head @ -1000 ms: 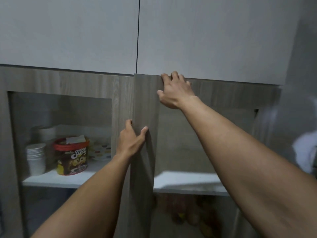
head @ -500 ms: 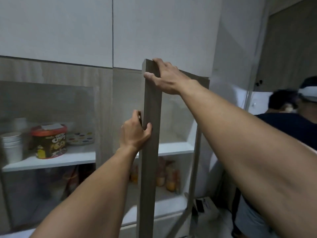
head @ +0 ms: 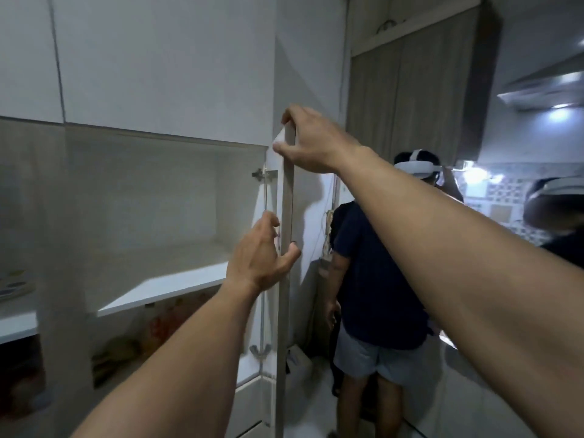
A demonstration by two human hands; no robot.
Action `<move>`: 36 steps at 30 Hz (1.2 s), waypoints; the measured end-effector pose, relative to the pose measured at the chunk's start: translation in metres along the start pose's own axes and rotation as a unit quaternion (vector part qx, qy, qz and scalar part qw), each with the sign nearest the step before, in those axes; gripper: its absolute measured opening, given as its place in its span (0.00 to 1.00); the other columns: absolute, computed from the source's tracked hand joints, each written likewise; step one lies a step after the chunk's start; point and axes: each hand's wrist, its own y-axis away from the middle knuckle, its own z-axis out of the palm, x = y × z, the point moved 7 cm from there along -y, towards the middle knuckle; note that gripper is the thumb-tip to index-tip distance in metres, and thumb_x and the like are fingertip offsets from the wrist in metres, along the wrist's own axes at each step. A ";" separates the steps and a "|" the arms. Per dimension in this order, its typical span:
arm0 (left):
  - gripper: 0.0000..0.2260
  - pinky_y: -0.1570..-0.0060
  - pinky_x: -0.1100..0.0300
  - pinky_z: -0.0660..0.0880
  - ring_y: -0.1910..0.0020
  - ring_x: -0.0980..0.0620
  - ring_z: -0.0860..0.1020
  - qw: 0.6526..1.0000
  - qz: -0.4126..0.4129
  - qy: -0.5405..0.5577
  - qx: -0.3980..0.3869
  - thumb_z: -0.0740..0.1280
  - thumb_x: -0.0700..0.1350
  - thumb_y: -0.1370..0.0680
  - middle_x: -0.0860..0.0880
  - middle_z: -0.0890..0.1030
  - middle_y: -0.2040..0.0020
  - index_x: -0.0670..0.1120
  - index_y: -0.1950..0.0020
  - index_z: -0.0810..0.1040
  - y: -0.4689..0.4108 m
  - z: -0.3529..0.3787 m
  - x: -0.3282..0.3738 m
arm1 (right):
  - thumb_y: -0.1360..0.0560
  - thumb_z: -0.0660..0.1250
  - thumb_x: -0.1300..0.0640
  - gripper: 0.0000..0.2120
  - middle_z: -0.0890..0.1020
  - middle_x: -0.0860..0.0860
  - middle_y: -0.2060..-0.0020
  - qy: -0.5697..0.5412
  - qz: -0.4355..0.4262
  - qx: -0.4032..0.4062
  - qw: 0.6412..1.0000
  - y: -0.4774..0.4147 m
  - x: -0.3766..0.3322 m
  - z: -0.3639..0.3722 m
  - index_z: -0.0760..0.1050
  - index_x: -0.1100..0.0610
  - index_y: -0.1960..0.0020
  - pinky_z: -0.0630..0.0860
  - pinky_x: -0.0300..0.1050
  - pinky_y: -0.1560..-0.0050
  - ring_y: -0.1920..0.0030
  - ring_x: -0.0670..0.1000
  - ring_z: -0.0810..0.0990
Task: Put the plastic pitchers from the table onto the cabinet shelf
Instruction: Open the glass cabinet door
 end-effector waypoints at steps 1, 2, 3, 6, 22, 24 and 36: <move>0.22 0.58 0.54 0.75 0.53 0.47 0.79 1.000 0.003 0.006 -0.003 0.66 0.60 0.27 0.47 0.77 0.46 0.50 0.40 0.64 -0.003 0.012 0.009 | 0.24 0.66 0.43 0.23 0.76 0.54 0.38 0.021 0.001 0.004 1.000 0.005 0.011 -0.006 0.70 0.56 0.34 0.74 0.50 0.44 0.42 0.55 0.76; 0.27 0.52 0.52 0.76 0.47 0.46 0.79 1.000 0.006 0.013 -0.007 0.66 0.61 0.27 0.46 0.76 0.39 0.49 0.34 0.63 -0.007 0.025 0.018 | 0.24 0.65 0.44 0.23 0.76 0.53 0.39 0.044 0.001 0.007 0.999 0.010 0.023 -0.012 0.71 0.56 0.35 0.74 0.50 0.44 0.42 0.54 0.76; 0.33 0.44 0.50 0.76 0.38 0.44 0.76 1.000 0.009 0.017 -0.012 0.65 0.61 0.27 0.44 0.71 0.31 0.49 0.27 0.59 -0.010 0.037 0.027 | 0.24 0.65 0.44 0.23 0.77 0.53 0.39 0.066 -0.001 0.012 0.998 0.013 0.034 -0.018 0.72 0.56 0.35 0.75 0.51 0.44 0.42 0.54 0.76; 0.44 0.27 0.46 0.61 0.21 0.45 0.54 0.999 0.026 0.031 -0.034 0.64 0.64 0.26 0.45 0.51 0.19 0.49 0.20 0.44 -0.024 0.077 0.052 | 0.25 0.63 0.45 0.23 0.78 0.54 0.40 0.137 -0.004 0.019 0.990 0.024 0.066 -0.029 0.74 0.57 0.36 0.75 0.56 0.40 0.39 0.55 0.75; 0.52 0.25 0.35 0.44 0.21 0.39 0.39 0.996 0.009 0.032 -0.084 0.61 0.68 0.27 0.41 0.36 0.20 0.44 0.22 0.30 -0.099 0.274 0.155 | 0.18 0.58 0.58 0.30 0.56 0.55 0.19 0.312 0.148 -0.091 0.934 0.066 0.276 -0.018 0.52 0.57 0.19 0.52 0.65 0.24 0.20 0.58 0.50; 0.53 0.25 0.35 0.43 0.21 0.39 0.38 0.996 0.008 0.030 -0.083 0.62 0.68 0.27 0.41 0.36 0.20 0.44 0.23 0.29 -0.106 0.287 0.161 | 0.18 0.59 0.59 0.32 0.53 0.55 0.18 0.305 0.161 -0.091 0.934 0.068 0.294 -0.016 0.50 0.57 0.18 0.50 0.65 0.23 0.19 0.58 0.48; 0.53 0.26 0.34 0.45 0.21 0.38 0.38 0.996 0.009 0.009 -0.094 0.62 0.69 0.28 0.41 0.36 0.20 0.45 0.22 0.30 -0.135 0.336 0.178 | 0.18 0.61 0.62 0.33 0.51 0.55 0.18 0.273 0.191 -0.079 0.939 0.066 0.356 0.001 0.48 0.58 0.18 0.60 0.61 0.26 0.21 0.60 0.55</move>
